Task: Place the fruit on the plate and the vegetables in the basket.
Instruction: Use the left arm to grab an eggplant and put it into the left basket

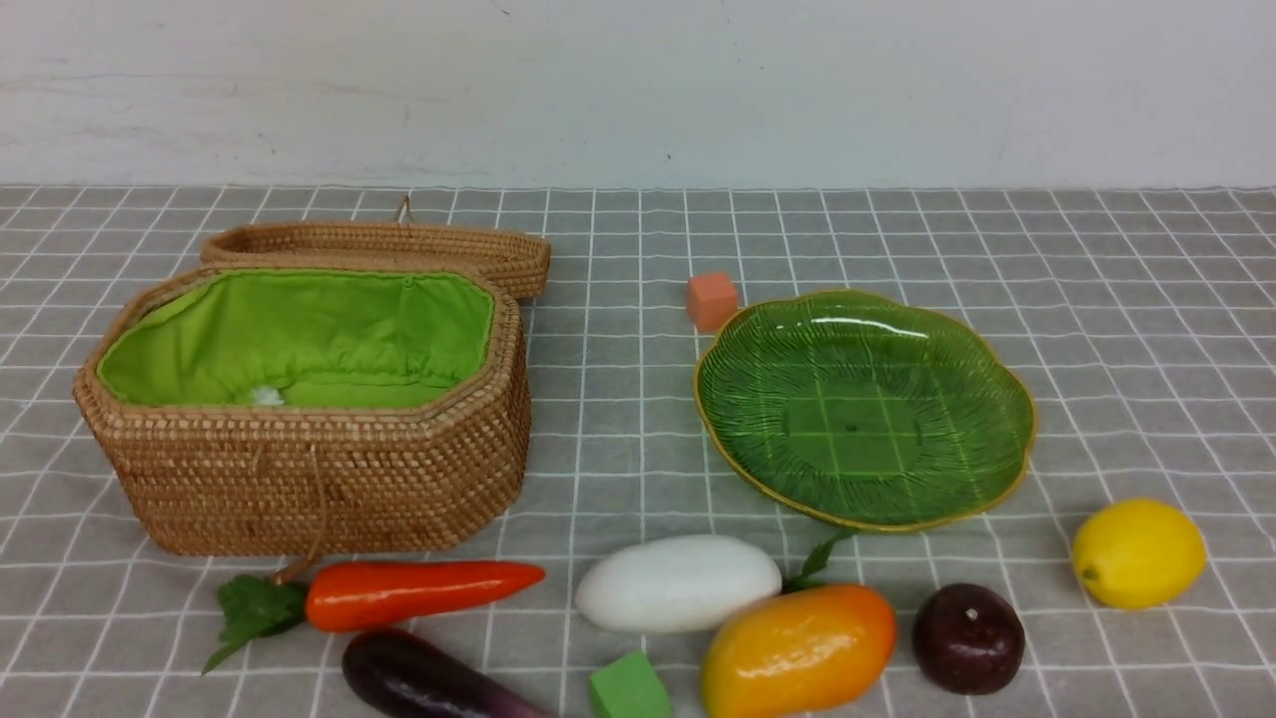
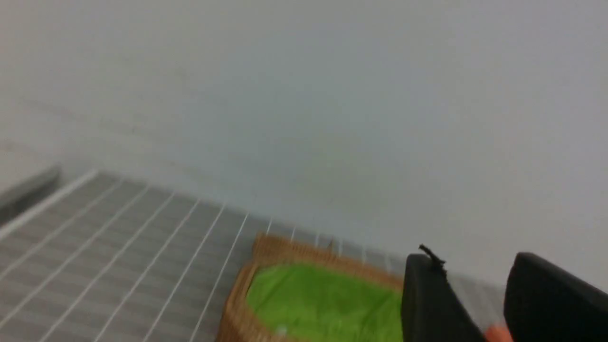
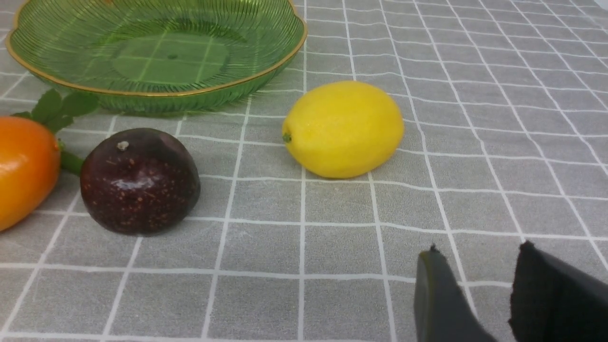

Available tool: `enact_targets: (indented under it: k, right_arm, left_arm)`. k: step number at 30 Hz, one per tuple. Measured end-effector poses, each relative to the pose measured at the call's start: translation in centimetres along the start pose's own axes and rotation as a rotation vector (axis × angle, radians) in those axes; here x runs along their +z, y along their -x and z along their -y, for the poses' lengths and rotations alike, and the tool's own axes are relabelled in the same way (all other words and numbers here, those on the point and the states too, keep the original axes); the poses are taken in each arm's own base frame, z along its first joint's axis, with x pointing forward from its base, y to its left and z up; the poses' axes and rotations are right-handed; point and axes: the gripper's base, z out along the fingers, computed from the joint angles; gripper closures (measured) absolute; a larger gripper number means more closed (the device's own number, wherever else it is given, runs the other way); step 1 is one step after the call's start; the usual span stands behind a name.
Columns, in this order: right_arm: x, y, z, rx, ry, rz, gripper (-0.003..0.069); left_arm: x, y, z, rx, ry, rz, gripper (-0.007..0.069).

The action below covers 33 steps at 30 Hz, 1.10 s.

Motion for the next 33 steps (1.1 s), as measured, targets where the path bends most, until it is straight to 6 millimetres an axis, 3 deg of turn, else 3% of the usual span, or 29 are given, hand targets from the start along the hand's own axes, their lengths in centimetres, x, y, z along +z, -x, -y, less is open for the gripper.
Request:
enact_targets:
  k: [4, 8, 16, 20, 23, 25, 26, 28, 29, 30, 33]
  right_arm:
    - [0.0, 0.0, 0.0, 0.0, 0.0, 0.0, 0.0415]
    - [0.0, 0.0, 0.0, 0.0, 0.0, 0.0, 0.0415]
    - [0.0, 0.0, 0.0, 0.0, 0.0, 0.0, 0.0415]
    - [0.0, 0.0, 0.0, 0.0, 0.0, 0.0, 0.0415]
    - [0.0, 0.0, 0.0, 0.0, 0.0, 0.0, 0.0415]
    - [0.0, 0.0, 0.0, 0.0, 0.0, 0.0, 0.0415]
    - [0.0, 0.0, 0.0, 0.0, 0.0, 0.0, 0.0415]
    - [0.0, 0.0, 0.0, 0.0, 0.0, 0.0, 0.0415]
    - [0.0, 0.0, 0.0, 0.0, 0.0, 0.0, 0.0415]
    - [0.0, 0.0, 0.0, 0.0, 0.0, 0.0, 0.0415]
    - [0.0, 0.0, 0.0, 0.0, 0.0, 0.0, 0.0415]
  left_arm:
    - [2.3, -1.3, -0.4, 0.033, 0.071, -0.243, 0.0386]
    - [3.5, -2.9, 0.0, 0.0, 0.004, -0.338, 0.0386]
    - [7.5, -6.2, 2.7, -0.134, -0.065, -0.68, 0.0378]
    - [11.1, -8.4, 4.8, -0.164, -0.028, -0.885, 0.0313]
    - [13.6, -11.4, 5.7, -0.235, 0.058, -1.064, 0.0221]
    - [14.2, -12.3, 6.0, -0.273, 0.09, -1.113, 0.0184]
    - [15.3, -13.9, 6.2, -0.322, 0.145, -1.174, 0.0116]
    - [15.9, -14.7, 6.2, -0.351, 0.177, -1.202, 0.008]
    - [16.9, -16.3, 6.3, -0.39, 0.231, -1.239, 0.0025]
    - [17.0, -16.5, 6.3, -0.392, 0.237, -1.242, 0.002]
    - [18.6, -19.4, 6.0, -0.412, 0.316, -1.294, -0.0024]
